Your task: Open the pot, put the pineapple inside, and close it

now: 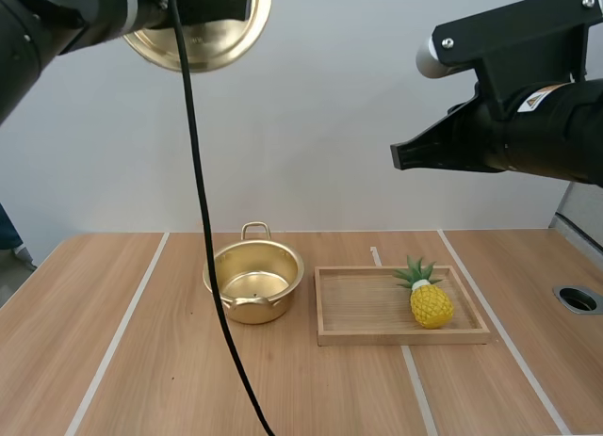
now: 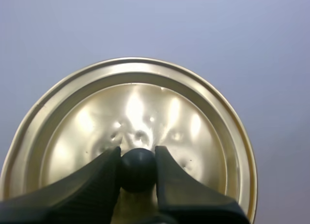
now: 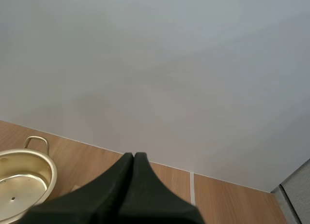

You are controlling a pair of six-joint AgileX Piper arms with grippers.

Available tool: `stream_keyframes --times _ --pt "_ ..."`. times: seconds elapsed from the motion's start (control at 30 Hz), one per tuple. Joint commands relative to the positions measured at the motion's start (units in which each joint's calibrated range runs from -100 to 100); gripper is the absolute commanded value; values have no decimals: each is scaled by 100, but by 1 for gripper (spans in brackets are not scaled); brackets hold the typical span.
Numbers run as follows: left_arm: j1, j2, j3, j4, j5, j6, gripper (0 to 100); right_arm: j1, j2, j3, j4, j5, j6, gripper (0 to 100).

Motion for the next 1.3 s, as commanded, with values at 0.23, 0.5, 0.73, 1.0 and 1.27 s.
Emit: stream_keyframes --times 0.23,0.5,0.73,1.0,1.27 --pt "-10 -875 -56 -55 -937 -57 0 -21 -26 -59 -37 226 14 0" --pt "-10 -1001 -56 -55 -937 -57 0 -21 66 -59 -41 286 14 0" --pt "-10 -999 -56 -55 -920 -57 0 -21 131 -59 -179 523 14 0" --pt "-10 -999 -56 -55 -920 -57 0 -21 131 -59 -409 792 41 0" --pt "-10 -999 -56 983 -838 -11 0 -21 143 -59 -547 1075 272 0"
